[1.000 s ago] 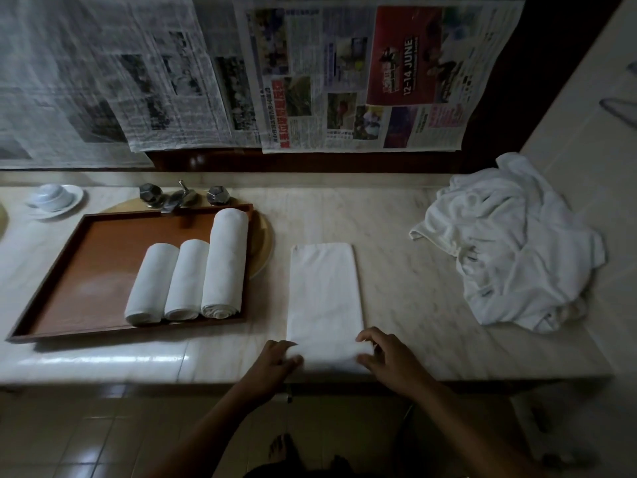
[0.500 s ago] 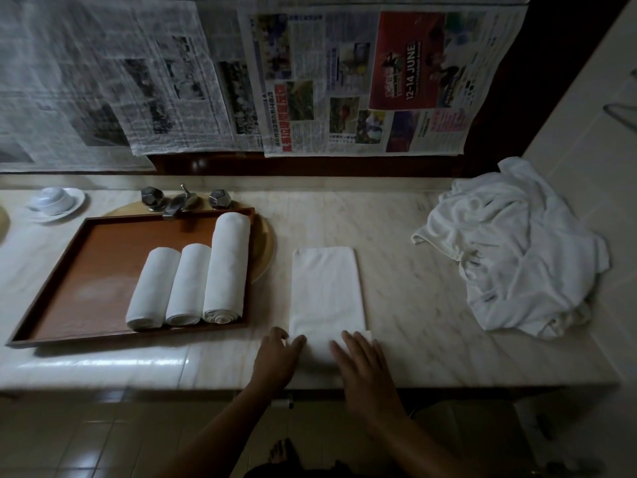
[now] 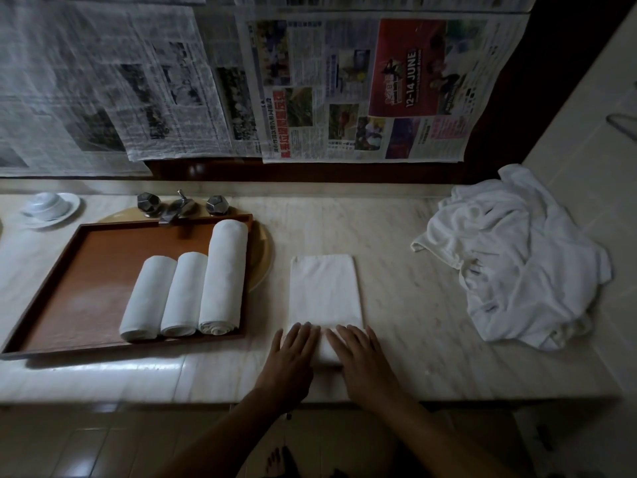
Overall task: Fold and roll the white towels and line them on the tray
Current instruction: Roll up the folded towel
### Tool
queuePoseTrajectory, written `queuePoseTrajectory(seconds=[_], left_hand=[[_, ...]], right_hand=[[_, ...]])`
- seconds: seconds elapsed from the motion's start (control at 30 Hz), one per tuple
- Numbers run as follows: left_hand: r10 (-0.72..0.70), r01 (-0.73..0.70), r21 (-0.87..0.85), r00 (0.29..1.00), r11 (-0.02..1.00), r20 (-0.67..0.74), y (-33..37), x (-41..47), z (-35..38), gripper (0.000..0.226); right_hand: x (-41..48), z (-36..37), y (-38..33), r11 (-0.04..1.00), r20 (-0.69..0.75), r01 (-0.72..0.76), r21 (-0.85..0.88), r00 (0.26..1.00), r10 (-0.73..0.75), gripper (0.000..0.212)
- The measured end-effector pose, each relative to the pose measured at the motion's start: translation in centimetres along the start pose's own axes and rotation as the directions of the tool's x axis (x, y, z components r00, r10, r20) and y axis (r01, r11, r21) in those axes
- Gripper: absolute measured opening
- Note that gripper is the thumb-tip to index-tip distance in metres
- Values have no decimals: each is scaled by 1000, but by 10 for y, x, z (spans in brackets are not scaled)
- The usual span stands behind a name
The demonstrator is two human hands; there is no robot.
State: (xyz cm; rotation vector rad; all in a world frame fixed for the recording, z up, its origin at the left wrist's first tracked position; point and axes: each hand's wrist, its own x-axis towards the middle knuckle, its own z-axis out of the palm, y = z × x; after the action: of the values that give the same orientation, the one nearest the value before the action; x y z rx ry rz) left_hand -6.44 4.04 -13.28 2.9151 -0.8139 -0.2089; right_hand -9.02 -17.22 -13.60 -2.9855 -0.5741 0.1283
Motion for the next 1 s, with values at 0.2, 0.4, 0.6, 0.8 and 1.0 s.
queuePoseTrajectory(seconds=[0.2, 0.4, 0.6, 0.8, 1.0], left_hand=[[62, -59, -64, 997, 996, 44, -10, 11, -18, 76], [96, -76, -259, 993, 963, 65, -17, -11, -17, 69], [42, 29, -524, 992, 851, 122, -12, -47, -17, 50], [-48, 110, -703, 993, 703, 107, -18, -48, -12, 54], [-124, 269, -725, 961, 634, 249, -17, -32, -21, 33]], right_hand=[[15, -20, 13, 988, 49, -9, 155, 999, 1, 70], [3, -46, 12, 945, 209, -64, 321, 978, -5, 65], [-21, -39, 11, 856, 385, -263, 444, 919, 83, 65], [-25, -43, 18, 752, 394, -342, 563, 911, 120, 59], [-18, -36, 15, 692, 364, -420, 587, 900, 237, 46]])
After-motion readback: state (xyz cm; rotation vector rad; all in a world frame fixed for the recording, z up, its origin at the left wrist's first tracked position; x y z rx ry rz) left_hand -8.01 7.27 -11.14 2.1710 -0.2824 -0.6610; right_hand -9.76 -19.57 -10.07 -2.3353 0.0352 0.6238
